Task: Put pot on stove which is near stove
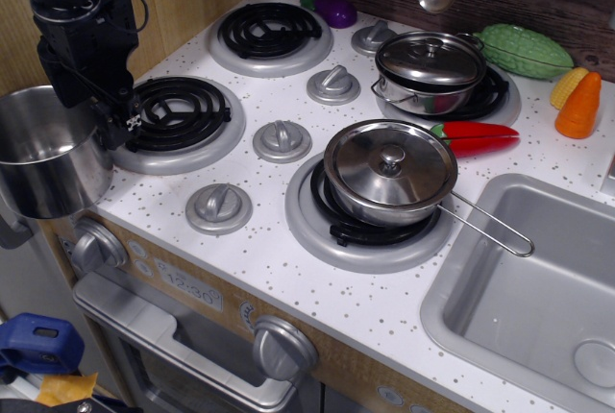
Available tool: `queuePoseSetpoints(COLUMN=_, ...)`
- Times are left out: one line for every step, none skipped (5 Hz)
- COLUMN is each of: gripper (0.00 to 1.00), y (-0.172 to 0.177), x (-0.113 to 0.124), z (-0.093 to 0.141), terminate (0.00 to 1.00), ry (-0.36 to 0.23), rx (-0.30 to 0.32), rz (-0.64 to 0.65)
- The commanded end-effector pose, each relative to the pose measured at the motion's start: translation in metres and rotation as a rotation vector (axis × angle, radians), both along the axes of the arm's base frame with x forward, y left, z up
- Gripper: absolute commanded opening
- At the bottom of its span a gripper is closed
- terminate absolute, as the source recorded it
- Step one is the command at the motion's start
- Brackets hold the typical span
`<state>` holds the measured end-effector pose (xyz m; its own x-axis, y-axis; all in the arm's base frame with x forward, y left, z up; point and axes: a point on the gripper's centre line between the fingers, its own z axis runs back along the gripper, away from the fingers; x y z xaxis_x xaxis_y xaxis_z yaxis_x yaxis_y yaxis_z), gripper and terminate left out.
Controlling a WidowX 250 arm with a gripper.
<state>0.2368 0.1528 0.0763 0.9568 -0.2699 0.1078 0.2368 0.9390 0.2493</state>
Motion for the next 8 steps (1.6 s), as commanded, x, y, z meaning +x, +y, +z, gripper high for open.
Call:
queuePoseSetpoints(gripper=1.00, y=0.000, x=0.000, z=0.000, terminate=0.00, ry=0.000, rx=0.000, rz=0.000)
queuePoseSetpoints(gripper=1.00, y=0.000, x=-0.001, z=-0.005, terminate=0.00, ry=-0.011, rx=0.014, rz=0.031)
queuePoseSetpoints(gripper=1.00, y=0.001, x=-0.003, z=-0.009, terminate=0.00, ry=-0.015, rx=0.001, rz=0.037)
queuePoseSetpoints(gripper=1.00, y=0.003, x=-0.003, z=-0.014, terminate=0.00, ry=-0.019, rx=-0.011, rz=0.044)
queuePoseSetpoints(gripper=1.00, y=0.003, x=-0.005, z=-0.019, terminate=0.00, ry=-0.032, rx=-0.009, rz=0.051)
queuePoseSetpoints(gripper=1.00, y=0.003, x=-0.008, z=-0.024, terminate=0.00, ry=-0.041, rx=-0.021, rz=0.058)
queuePoseSetpoints(gripper=1.00, y=0.003, x=-0.010, z=-0.029, terminate=0.00, ry=-0.049, rx=-0.035, rz=0.070)
queuePoseSetpoints(gripper=1.00, y=0.005, x=-0.012, z=-0.036, terminate=0.00, ry=-0.066, rx=-0.063, rz=0.081)
